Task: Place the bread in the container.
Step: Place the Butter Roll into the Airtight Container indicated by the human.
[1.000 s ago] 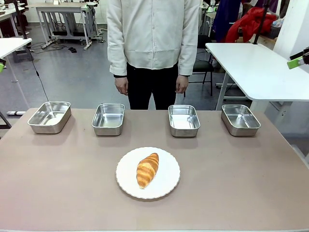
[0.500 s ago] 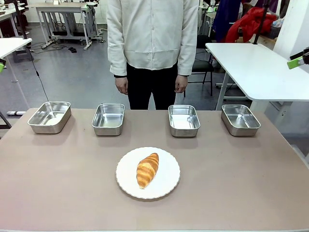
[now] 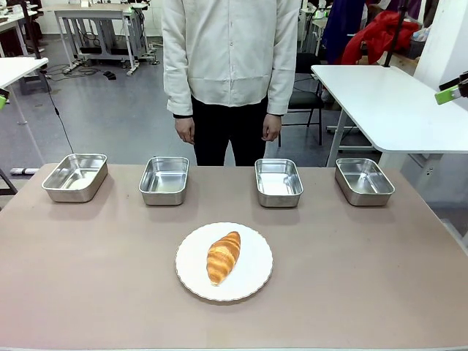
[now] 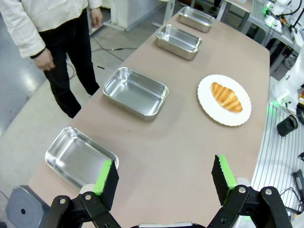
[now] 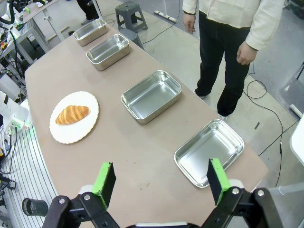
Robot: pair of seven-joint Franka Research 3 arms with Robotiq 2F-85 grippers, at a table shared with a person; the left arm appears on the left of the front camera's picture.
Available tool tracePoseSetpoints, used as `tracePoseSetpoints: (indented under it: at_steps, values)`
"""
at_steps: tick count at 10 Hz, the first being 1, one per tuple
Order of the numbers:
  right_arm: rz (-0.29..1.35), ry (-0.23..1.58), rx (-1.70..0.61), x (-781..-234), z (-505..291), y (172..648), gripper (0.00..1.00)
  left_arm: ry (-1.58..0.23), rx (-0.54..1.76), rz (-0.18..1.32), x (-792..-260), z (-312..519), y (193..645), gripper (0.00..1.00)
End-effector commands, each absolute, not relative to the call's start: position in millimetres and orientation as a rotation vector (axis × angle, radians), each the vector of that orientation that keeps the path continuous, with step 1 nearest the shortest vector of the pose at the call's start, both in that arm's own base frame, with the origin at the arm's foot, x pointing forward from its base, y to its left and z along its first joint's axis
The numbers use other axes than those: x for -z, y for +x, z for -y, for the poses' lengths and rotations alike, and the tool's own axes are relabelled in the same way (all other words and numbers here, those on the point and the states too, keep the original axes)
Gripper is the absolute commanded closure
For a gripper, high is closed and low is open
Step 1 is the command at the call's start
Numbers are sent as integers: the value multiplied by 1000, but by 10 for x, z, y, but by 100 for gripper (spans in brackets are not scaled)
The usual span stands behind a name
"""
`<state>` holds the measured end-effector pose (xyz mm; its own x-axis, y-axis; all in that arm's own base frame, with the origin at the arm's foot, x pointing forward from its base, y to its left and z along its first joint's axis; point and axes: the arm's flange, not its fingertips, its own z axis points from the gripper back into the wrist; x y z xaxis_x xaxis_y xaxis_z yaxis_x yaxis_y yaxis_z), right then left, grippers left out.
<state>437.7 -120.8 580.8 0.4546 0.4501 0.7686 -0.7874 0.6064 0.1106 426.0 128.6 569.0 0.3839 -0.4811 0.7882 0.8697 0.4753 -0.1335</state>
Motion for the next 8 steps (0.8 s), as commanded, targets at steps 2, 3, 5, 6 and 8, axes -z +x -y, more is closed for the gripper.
tracePoseSetpoints:
  at_steps: [2, 3, 5, 6, 8]
  values:
    - [792, 508, -810, -5803, 1196, 4389, 0, -609, 943, 773, -5710, -1276, 4235, 0]
    - [792, 508, -810, -5803, 1196, 4389, 0, -609, 943, 773, -5710, -1276, 4235, 0]
    - [792, 508, -810, -5803, 1196, 4389, 0, -609, 943, 773, -5710, -1276, 4235, 0]
    - [792, 508, -810, -5803, 1196, 4389, 0, -609, 943, 773, -5710, -1276, 4235, 0]
    - [792, 508, -810, -5803, 1196, 4389, 0, -609, 943, 773, -5710, -1276, 4235, 0]
